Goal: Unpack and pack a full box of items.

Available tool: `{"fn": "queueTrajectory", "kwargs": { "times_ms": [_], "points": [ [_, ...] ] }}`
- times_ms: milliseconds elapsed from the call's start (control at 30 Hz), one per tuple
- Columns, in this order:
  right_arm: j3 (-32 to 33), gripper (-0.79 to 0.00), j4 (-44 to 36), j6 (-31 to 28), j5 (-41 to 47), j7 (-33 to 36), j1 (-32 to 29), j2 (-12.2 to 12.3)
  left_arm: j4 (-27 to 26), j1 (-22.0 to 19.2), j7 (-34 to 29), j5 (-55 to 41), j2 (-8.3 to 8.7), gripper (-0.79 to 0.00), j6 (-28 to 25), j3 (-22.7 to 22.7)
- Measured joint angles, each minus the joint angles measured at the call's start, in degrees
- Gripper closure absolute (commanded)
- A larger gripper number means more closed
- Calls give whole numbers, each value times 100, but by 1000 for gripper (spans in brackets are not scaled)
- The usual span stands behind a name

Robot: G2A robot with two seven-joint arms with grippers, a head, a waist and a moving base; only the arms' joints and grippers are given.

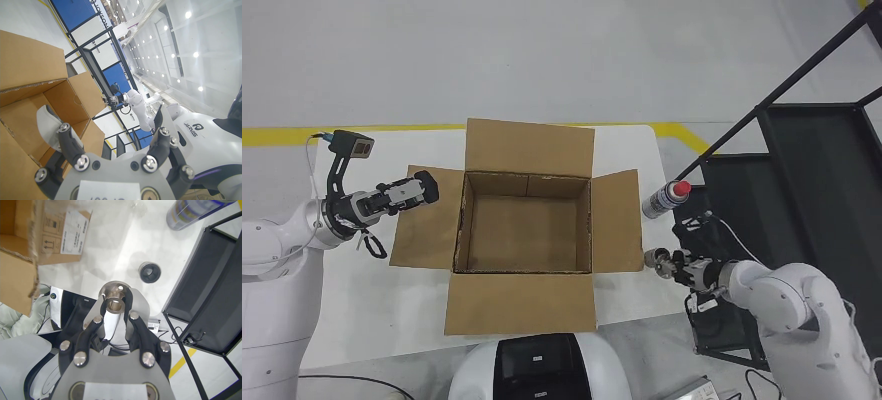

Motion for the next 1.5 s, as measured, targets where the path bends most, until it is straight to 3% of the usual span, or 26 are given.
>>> {"fn": "queueTrajectory", "kwargs": {
  "times_ms": [233,433,633,833,1067,1500],
  "points": [
    [285,0,-322,219,387,118,489,56,0,0,0,0,0,-785,0,0],
    [-95,0,-748,215,156,288,1043,121,0,0,0,0,0,-785,0,0],
    [-1054,0,-800,139,-177,544,1833,169,0,0,0,0,0,-785,0,0],
    [-2406,0,-391,262,-465,899,2819,139,0,0,0,0,0,-785,0,0],
    [-3936,0,470,588,-677,1040,4007,-25,0,0,0,0,0,-785,0,0],
    [-5564,0,2337,1043,-708,704,5319,-415,0,0,0,0,0,-785,0,0]
  ]
}}
